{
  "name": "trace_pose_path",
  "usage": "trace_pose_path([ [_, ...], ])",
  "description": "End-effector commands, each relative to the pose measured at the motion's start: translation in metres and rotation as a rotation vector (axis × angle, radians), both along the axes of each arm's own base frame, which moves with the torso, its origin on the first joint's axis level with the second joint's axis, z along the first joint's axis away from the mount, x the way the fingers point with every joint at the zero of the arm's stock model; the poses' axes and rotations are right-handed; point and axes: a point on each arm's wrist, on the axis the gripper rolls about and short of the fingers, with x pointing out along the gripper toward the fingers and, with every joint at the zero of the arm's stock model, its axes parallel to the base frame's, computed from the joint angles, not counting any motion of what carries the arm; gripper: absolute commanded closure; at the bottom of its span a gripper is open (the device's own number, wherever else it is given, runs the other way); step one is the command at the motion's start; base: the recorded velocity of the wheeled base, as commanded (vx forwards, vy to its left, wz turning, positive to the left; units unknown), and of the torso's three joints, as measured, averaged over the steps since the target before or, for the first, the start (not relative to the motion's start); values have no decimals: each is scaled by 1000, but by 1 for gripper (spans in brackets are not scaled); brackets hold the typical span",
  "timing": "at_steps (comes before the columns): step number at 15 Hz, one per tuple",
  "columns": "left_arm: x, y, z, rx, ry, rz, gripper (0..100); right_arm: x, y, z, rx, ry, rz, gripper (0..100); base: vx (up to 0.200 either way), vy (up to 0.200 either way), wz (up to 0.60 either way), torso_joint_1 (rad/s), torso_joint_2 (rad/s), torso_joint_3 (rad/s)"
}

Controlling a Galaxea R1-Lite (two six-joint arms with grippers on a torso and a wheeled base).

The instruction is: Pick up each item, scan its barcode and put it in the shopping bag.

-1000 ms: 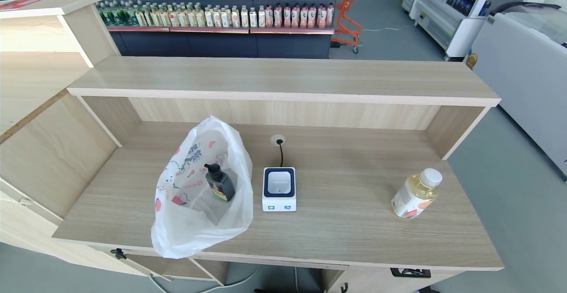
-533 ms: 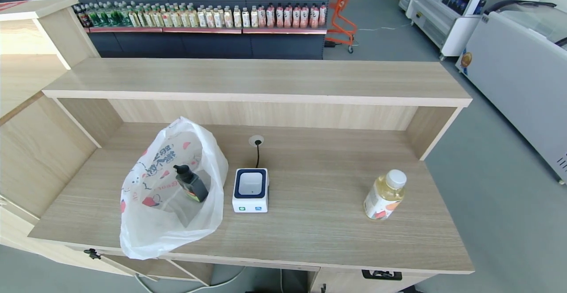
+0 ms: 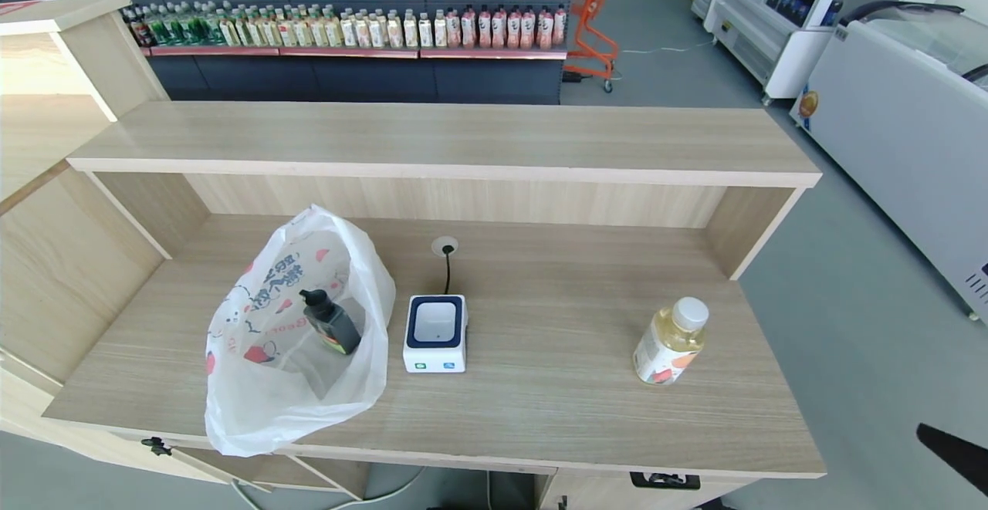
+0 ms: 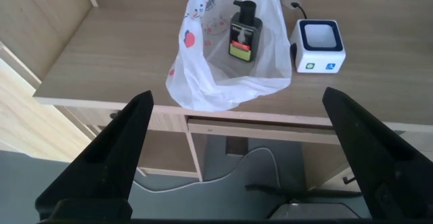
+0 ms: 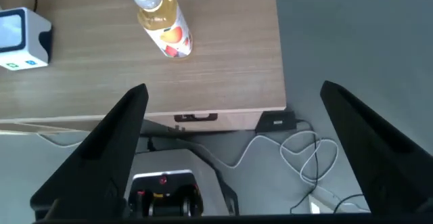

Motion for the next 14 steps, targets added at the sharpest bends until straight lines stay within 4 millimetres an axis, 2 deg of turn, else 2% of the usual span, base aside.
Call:
trace_pose_path([
  [1,0,0,0,0,0,1,0,64,6,-34,-4,381,39,0,0,0,0,0,0,0],
  [3,0,0,0,0,0,1,0,82,15,-44,-40,430,103,0,0,0,0,0,0,0],
  [7,0,0,0,0,0,1,0,121,29,-61,-95,363,174,0,0,0,0,0,0,0],
  [11,0,0,0,0,0,1,0,143,41,-86,-83,335,226,0,0,0,0,0,0,0],
  [14,0,0,0,0,0,1,0,163,48,-96,-78,273,249,0,0,0,0,0,0,0],
])
